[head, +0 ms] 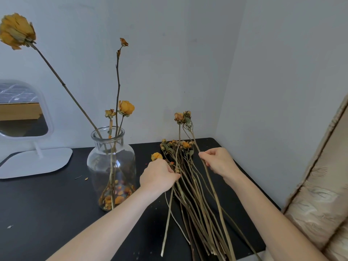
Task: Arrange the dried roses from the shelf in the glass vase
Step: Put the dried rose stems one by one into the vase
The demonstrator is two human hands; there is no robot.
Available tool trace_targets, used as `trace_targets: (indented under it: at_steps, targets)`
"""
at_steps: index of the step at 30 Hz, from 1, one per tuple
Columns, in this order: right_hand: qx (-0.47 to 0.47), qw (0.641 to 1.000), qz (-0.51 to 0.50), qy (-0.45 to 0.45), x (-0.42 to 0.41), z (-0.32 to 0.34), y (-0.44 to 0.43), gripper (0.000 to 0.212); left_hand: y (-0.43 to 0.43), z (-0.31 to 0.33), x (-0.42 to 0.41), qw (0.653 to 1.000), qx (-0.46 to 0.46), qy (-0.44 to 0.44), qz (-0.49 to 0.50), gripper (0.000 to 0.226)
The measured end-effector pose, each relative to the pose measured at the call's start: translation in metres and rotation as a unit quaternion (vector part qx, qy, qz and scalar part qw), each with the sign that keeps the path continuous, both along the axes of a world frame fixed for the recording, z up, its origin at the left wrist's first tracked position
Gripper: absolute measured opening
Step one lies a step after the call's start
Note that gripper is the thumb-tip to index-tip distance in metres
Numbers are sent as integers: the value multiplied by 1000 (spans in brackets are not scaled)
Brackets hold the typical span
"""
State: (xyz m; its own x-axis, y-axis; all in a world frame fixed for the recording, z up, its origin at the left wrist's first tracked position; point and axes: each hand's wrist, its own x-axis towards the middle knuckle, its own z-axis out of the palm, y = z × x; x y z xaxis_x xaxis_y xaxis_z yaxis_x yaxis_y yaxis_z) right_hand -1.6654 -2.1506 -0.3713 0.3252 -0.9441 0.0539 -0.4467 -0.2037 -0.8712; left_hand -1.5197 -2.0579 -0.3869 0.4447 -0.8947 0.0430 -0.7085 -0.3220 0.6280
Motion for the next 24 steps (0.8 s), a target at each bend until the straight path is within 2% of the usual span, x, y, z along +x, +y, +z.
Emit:
trace_targets:
  at_steps: [3,6,11,14,19,24]
  targets:
    - [-1,1000,-4,-6,2,-1,-1,20,3,1,6,1000,-27,13,1,43]
    - [-9,1000,-11,-17,4,0,-3,21,8,3,9,996,-84,28,6,32]
    - [-32,994,-35,-98,8,18,-1,22,23,17,7,978,-197,68,5,16]
    - [-46,987,-43,-150,11,35,2,18,38,31,6,966,-246,72,-33,13]
    - [-65,978,-37,-195,22,63,6,14,72,70,22,928,-352,103,-70,14]
    - [-82,969,-15,-234,42,88,11,12,95,121,67,879,-468,95,8,14]
